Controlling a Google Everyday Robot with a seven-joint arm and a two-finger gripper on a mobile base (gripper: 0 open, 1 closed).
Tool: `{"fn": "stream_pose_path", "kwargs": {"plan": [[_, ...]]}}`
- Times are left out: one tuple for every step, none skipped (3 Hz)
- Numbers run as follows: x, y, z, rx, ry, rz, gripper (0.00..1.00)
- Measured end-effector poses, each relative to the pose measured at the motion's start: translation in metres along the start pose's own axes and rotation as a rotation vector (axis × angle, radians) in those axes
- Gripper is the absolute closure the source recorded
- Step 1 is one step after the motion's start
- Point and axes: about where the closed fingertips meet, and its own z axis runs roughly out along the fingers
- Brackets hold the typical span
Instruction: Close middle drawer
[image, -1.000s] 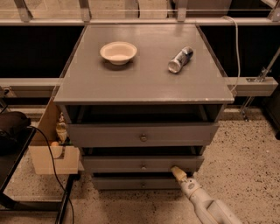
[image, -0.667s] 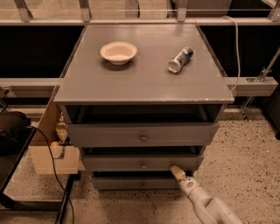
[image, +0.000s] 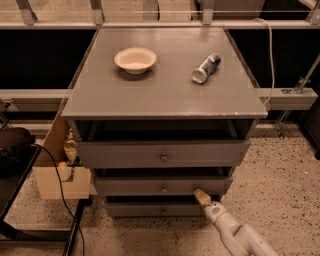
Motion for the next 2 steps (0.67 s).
{"fn": "stream_pose_path", "kwargs": {"plan": [[0.006, 0.007, -0.014, 0.002, 0.054, 0.021, 1.00], [0.009, 0.012, -0.034, 0.020, 0.118, 0.035, 1.00]]}}
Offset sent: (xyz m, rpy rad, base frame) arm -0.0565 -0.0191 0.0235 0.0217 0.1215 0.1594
